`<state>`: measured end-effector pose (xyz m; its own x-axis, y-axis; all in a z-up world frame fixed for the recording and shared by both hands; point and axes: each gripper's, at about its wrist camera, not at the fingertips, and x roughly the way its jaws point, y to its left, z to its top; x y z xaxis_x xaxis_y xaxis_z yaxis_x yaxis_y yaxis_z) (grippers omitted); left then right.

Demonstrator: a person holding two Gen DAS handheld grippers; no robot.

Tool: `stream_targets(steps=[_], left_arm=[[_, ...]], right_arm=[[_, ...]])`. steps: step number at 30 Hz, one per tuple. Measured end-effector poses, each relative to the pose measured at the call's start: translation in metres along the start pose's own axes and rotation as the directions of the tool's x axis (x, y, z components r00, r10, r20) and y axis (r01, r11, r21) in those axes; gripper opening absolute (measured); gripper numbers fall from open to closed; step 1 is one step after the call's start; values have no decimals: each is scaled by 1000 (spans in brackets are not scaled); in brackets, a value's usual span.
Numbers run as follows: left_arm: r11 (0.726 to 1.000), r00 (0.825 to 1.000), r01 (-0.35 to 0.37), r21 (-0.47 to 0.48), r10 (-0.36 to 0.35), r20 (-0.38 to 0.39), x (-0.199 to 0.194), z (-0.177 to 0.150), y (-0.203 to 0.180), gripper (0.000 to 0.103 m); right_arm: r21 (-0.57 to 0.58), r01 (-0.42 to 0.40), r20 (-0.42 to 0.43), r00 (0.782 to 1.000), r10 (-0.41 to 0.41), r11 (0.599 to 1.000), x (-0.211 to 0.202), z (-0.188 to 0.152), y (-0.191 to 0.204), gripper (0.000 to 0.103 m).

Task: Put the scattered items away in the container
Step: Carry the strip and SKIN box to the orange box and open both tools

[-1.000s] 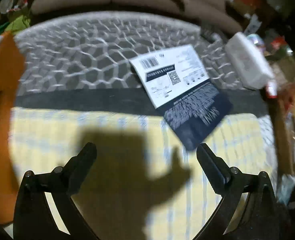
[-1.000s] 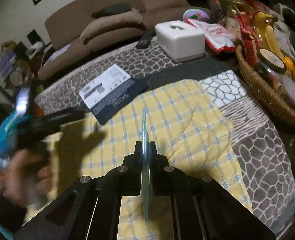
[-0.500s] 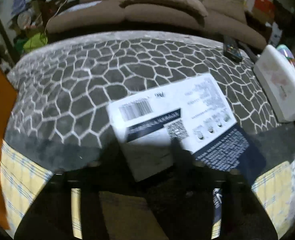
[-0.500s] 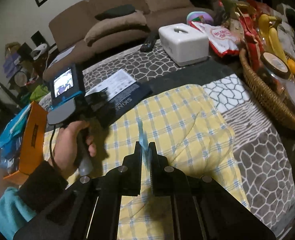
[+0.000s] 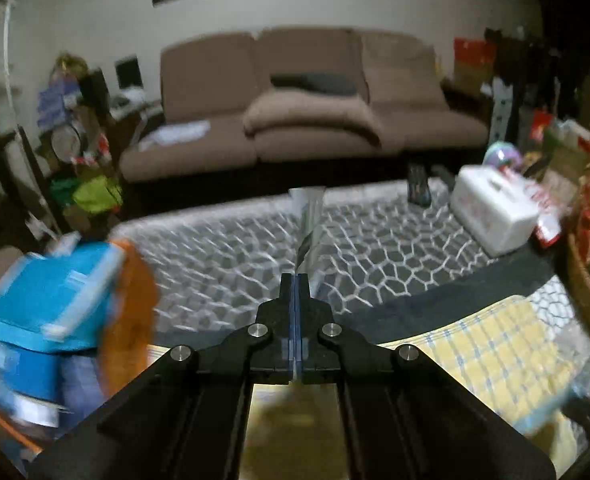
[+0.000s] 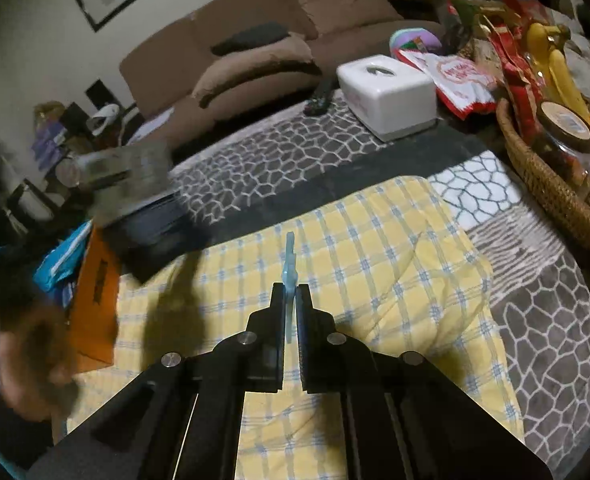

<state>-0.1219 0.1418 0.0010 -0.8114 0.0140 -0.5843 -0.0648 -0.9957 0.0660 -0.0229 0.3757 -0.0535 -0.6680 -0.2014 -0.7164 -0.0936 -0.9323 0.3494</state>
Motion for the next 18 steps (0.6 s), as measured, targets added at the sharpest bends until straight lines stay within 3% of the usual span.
stream_targets(steps=[5,9,15,18], left_arm=[[999,991,-46,26,42,124,-88,10,51,0],[999,986,-44,-25,48,162,-140,13,111,0],[980,993,-28,-195,50,104,-182,6,226,0],[973,992,-74,-217,93,80,-187,-6,275,0]], right_arm=[[-27,-46,36,998,47,999,-8,-9,11,4],[-62,-70,55,996,74,996,-17,-20,25,3],[-150,-138,65,987,149,979,-41,-30,69,3],[-199,-208,65,972,225,958,-54,-32,115,3]])
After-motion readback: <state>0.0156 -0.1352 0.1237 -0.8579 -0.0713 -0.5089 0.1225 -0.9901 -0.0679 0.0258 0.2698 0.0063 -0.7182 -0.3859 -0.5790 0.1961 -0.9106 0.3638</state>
